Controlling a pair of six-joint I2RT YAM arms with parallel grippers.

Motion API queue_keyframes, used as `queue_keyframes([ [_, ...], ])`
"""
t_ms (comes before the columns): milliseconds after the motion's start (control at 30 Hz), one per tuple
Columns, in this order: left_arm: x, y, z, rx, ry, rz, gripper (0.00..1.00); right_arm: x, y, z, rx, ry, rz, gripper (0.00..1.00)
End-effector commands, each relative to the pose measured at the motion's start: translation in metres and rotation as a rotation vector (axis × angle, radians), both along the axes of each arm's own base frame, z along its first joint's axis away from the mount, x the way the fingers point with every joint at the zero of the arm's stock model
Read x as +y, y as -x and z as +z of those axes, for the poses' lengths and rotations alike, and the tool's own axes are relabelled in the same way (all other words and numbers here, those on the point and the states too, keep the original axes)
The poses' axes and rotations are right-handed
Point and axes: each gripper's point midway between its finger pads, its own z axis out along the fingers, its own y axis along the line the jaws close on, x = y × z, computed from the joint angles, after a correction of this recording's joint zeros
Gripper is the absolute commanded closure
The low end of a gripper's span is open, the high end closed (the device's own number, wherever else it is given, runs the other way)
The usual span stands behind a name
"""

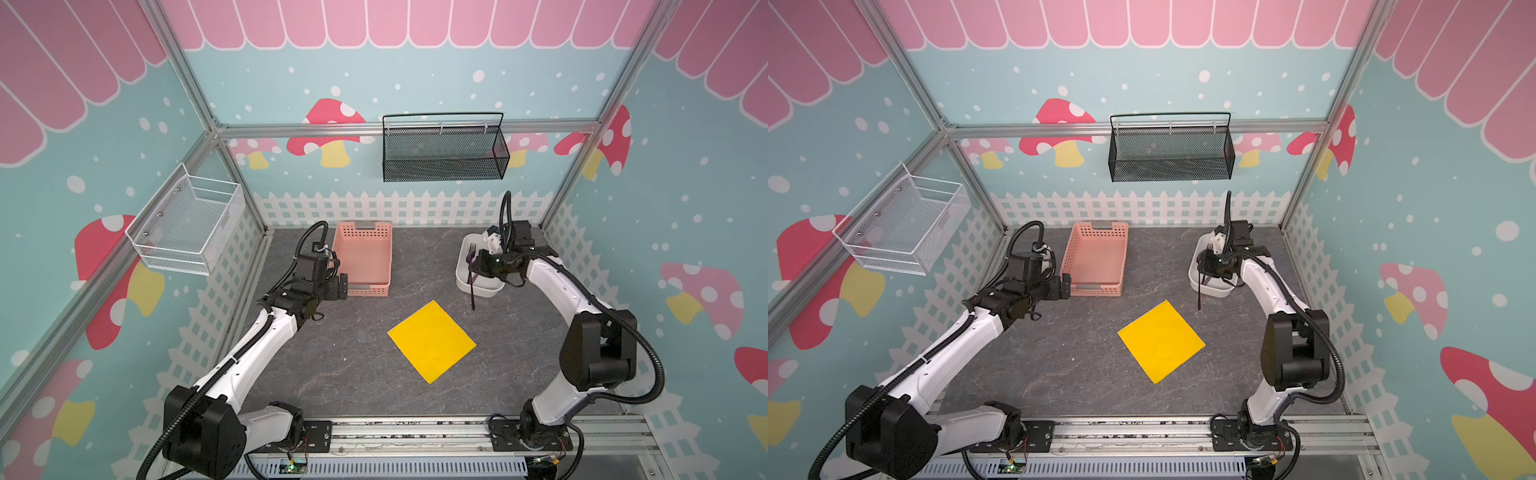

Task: Place the utensils on the paper napkin and roll it up
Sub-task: 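Lift the purple spoon out of the tub with the right gripper, then carry the purple spoon over the yellow napkin with the right gripper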

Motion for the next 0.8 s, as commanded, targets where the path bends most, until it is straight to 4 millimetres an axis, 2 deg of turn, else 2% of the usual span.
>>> queue_keyframes([
  [0,-0.004,-0.001,0.016,-0.034,0.027,-0.012,0.00,0.034,0.010,0.021,-0.082,-0.200,0.068,1.00],
  [100,-0.006,-0.001,0.015,-0.030,0.034,-0.017,0.00,0.047,0.026,0.011,-0.070,-0.253,0.083,1.00],
  [167,-0.006,-0.001,0.016,-0.034,0.039,-0.018,0.00,0.052,0.033,0.000,-0.054,-0.224,0.073,1.00],
  [533,-0.010,0.001,0.016,-0.030,0.064,-0.024,0.00,0.076,0.078,-0.068,0.141,0.271,0.043,1.00],
  [767,-0.013,0.003,0.017,-0.030,0.091,-0.034,0.00,0.094,0.097,-0.089,0.195,0.455,0.035,1.00],
])
